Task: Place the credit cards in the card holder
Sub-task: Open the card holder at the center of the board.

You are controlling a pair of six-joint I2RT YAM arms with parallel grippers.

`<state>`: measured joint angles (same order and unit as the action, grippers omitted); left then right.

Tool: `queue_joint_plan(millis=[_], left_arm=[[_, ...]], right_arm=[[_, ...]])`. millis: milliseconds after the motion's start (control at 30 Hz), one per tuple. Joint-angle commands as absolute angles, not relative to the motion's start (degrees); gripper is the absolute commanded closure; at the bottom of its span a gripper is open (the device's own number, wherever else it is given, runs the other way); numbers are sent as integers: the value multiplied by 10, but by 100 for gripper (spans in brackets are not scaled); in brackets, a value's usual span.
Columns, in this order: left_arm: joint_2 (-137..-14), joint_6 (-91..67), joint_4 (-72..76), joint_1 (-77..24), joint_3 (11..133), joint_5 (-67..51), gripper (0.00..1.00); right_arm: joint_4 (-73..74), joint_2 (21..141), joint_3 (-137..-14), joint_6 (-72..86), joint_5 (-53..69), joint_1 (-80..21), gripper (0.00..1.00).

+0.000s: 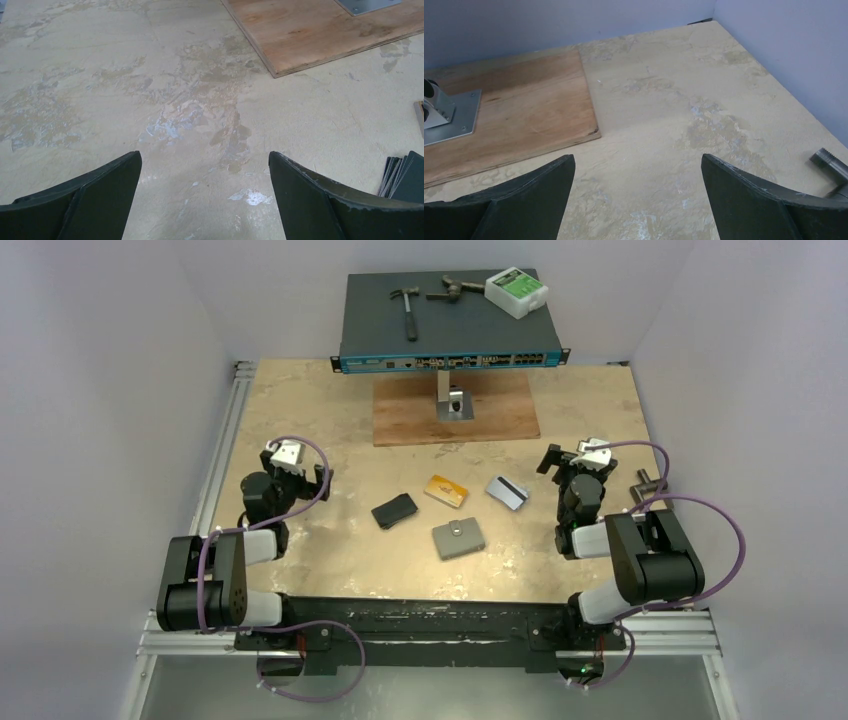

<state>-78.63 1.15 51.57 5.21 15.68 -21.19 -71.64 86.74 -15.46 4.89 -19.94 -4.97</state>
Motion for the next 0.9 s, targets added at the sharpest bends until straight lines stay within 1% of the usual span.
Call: queue_joint_plan(millis=[0,233,267,300,333,367,400,467,533,567,667,733,800,867], left_arm=[[-778,18,544,50,173,-215,0],[-778,18,537,51,177,-213,0],[-775,15,546,51,174,-215,0],[-763,7,522,60,181,-224,0],[-744,-9,473,68,198,-226,0],[-718,-19,397,77,233,-231,0],[-695,-13,288,80,280,-233,0],[-670,29,105,81,377,-245,0],[-663,50,-33,81,446,-248,0],[-657,61,-87,81,469,-253,0],[-631,85,-191,81,505,-256,0],[-608,100,-249,81,519,-261,0],[-589,117,-316,81,531,-278,0],[-570,134,-354,81,532,-302,0]], right_arm=[[-747,864,-166,40,-193,-51,1],[-746,862,-167,42,-186,-51,1],[-737,857,-171,47,-215,-51,1],[-689,839,-180,64,-217,-51,1],[-667,825,-189,66,-226,-50,1],[-619,808,-211,59,-265,-58,1],[-506,778,-246,77,-274,-60,1],[-349,736,-308,153,-266,-59,1],[-275,717,-340,216,-257,-58,1],[-231,699,-351,290,-258,-56,1],[-168,627,-337,429,-179,-41,1],[-200,578,-304,411,-88,-37,1],[-165,544,-299,378,-40,-45,1],[-105,524,-301,351,-44,-84,1]])
